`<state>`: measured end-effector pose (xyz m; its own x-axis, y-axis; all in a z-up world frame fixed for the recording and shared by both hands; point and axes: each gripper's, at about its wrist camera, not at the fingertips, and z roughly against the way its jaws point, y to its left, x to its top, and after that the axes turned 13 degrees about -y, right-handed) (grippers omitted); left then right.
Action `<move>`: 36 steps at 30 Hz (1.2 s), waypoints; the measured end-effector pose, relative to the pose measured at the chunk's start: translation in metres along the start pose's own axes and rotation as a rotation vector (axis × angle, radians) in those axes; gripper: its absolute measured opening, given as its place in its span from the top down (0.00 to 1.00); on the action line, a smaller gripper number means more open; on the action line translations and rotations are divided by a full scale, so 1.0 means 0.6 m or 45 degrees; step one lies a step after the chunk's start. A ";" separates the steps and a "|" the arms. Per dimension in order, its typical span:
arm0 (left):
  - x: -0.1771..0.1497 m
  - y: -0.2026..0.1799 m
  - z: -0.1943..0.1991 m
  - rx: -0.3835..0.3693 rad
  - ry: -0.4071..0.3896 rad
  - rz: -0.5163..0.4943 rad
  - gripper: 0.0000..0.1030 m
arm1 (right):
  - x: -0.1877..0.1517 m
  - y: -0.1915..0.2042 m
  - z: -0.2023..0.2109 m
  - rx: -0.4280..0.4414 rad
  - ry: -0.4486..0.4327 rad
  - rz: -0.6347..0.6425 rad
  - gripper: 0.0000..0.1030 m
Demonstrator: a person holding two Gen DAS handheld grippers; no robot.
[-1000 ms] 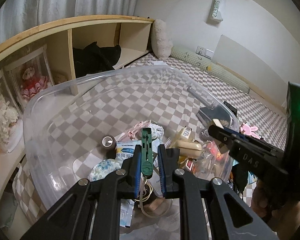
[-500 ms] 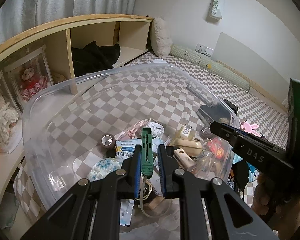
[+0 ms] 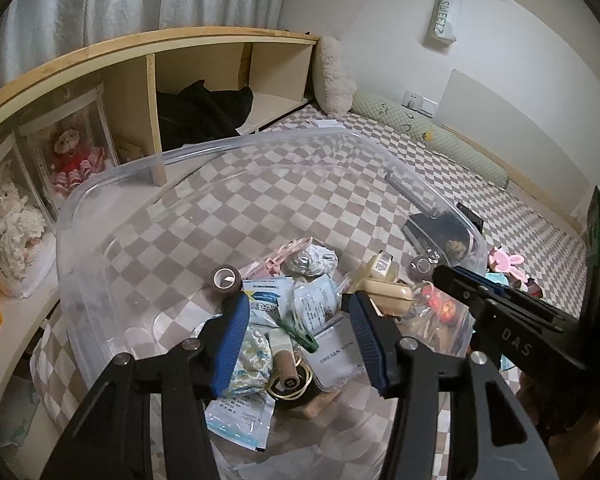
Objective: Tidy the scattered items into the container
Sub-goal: 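Open both grippers to drop the white box and green clipper inside, then withdraw both tools from the clear box back toward the pile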
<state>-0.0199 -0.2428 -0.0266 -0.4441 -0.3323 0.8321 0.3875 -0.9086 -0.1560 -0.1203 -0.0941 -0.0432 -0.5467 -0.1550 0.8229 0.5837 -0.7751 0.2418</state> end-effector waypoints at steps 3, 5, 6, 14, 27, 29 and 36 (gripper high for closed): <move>-0.001 0.000 0.005 0.012 -0.008 -0.015 0.38 | 0.001 0.002 0.005 -0.011 -0.009 0.023 0.80; -0.001 0.001 0.011 0.026 -0.027 -0.023 0.28 | 0.001 0.004 0.010 -0.011 -0.019 0.036 0.80; -0.001 0.001 0.014 0.033 -0.039 -0.027 0.27 | 0.001 0.005 0.011 -0.011 -0.023 0.040 0.80; 0.003 0.010 0.036 0.068 -0.099 -0.024 0.09 | -0.001 0.003 0.035 -0.112 -0.104 0.085 0.17; -0.004 -0.015 0.065 0.057 -0.167 -0.079 0.00 | -0.005 -0.026 0.098 -0.183 -0.244 0.106 0.00; -0.005 -0.020 0.068 0.051 -0.168 -0.081 0.00 | -0.009 -0.029 0.107 -0.205 -0.260 0.124 0.00; -0.011 -0.041 0.079 0.031 -0.174 -0.145 0.00 | -0.022 -0.050 0.140 -0.247 -0.256 0.137 0.00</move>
<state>0.0119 -0.2059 -0.0031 -0.3729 -0.1885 0.9085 0.3611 -0.9314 -0.0450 -0.0805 -0.0175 -0.0181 -0.3465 -0.1330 0.9286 0.4956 -0.8664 0.0609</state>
